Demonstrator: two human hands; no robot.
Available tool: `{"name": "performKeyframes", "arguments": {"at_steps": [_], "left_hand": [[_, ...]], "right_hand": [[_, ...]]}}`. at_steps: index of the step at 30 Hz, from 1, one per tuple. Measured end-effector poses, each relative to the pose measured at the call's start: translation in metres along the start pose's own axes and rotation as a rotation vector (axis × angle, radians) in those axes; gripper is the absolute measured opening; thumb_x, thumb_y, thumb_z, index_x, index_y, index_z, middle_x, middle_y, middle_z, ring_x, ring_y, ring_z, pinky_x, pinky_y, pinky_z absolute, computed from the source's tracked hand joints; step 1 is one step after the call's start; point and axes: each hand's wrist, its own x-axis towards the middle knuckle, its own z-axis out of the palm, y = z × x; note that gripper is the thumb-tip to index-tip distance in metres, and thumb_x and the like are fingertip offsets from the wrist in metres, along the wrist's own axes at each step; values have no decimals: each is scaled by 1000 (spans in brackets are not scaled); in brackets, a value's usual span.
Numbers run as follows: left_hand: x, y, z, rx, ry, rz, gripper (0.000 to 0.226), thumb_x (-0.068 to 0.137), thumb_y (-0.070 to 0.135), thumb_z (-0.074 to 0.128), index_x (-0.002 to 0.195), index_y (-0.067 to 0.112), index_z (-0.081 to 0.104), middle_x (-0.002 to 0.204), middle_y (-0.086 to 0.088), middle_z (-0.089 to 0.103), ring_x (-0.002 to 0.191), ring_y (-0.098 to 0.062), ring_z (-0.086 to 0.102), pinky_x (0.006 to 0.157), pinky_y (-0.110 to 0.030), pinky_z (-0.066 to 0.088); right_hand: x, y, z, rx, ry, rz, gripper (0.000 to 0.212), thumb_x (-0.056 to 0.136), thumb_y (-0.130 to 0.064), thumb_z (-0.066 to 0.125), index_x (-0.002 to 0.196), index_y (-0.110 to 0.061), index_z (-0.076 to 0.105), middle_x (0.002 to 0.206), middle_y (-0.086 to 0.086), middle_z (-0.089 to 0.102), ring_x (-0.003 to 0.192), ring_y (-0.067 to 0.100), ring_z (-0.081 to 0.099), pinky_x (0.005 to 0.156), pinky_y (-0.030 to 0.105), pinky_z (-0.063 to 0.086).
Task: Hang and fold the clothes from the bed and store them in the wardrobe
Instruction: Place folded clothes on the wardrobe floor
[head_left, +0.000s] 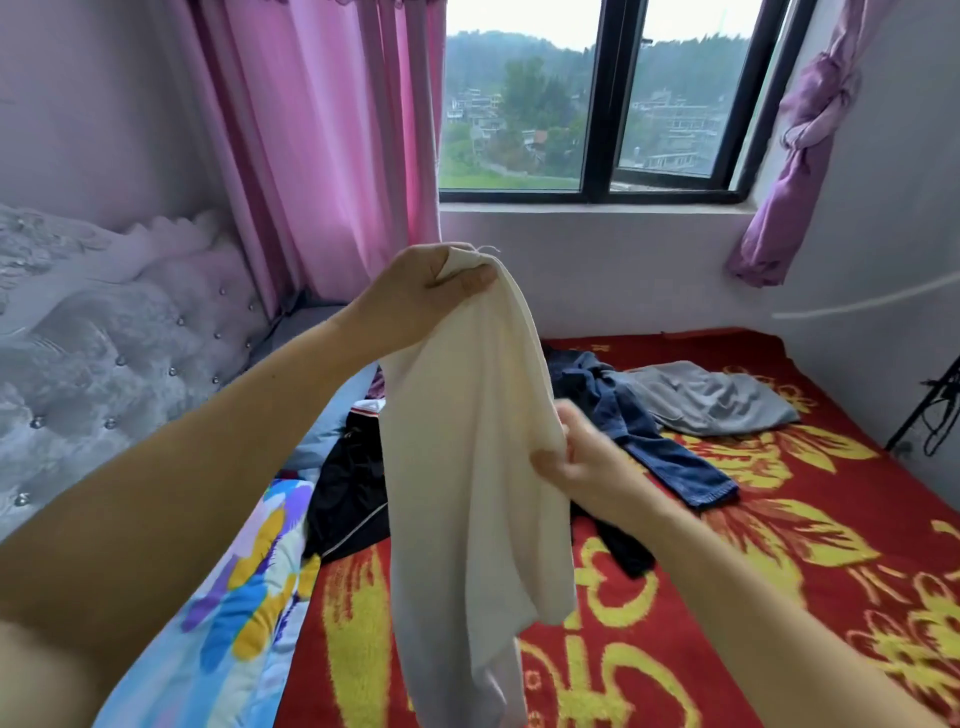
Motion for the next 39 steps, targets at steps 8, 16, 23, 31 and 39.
{"name": "performKeyframes", "arguments": {"at_steps": [8, 16, 23, 31, 39], "left_hand": [[0, -15, -14, 53, -38, -30, 39, 101, 19, 48, 62, 21, 46, 60, 17, 45, 63, -1, 42, 69, -18, 39], [-8, -42, -41, 190, 161, -110, 37, 102, 22, 47, 74, 0, 56, 62, 4, 43, 48, 7, 42, 50, -7, 34], [-1, -64, -31, 174, 182, -178, 30, 100, 23, 52, 72, 12, 59, 64, 9, 51, 61, -1, 45, 55, -4, 35], [19, -97, 25, 305, -356, -76, 20, 79, 16, 79, 76, 1, 66, 71, 1, 62, 66, 1, 49, 67, -13, 41], [99, -141, 7, 463, 109, -188, 29, 99, 22, 50, 83, 0, 62, 77, -18, 61, 74, -29, 55, 70, -36, 40]], "right_hand": [[-5, 69, 11, 37, 135, 165, 37, 101, -29, 49, 96, 6, 61, 93, 21, 66, 84, 31, 63, 77, 42, 50], [-2, 61, -36, 220, 226, -131, 27, 100, -35, 48, 87, -12, 55, 65, -10, 52, 56, 5, 46, 50, 18, 39], [13, 61, -101, 114, -389, 203, 20, 81, -32, 75, 91, -15, 72, 91, 9, 75, 76, 21, 72, 62, 27, 56], [73, 121, -135, -647, -104, 338, 24, 92, -26, 60, 69, -21, 57, 70, -5, 60, 73, 17, 56, 61, 30, 37], [140, 114, -129, -552, 303, 229, 12, 88, 2, 42, 88, -3, 53, 76, 12, 56, 73, 29, 53, 60, 38, 39]]}}
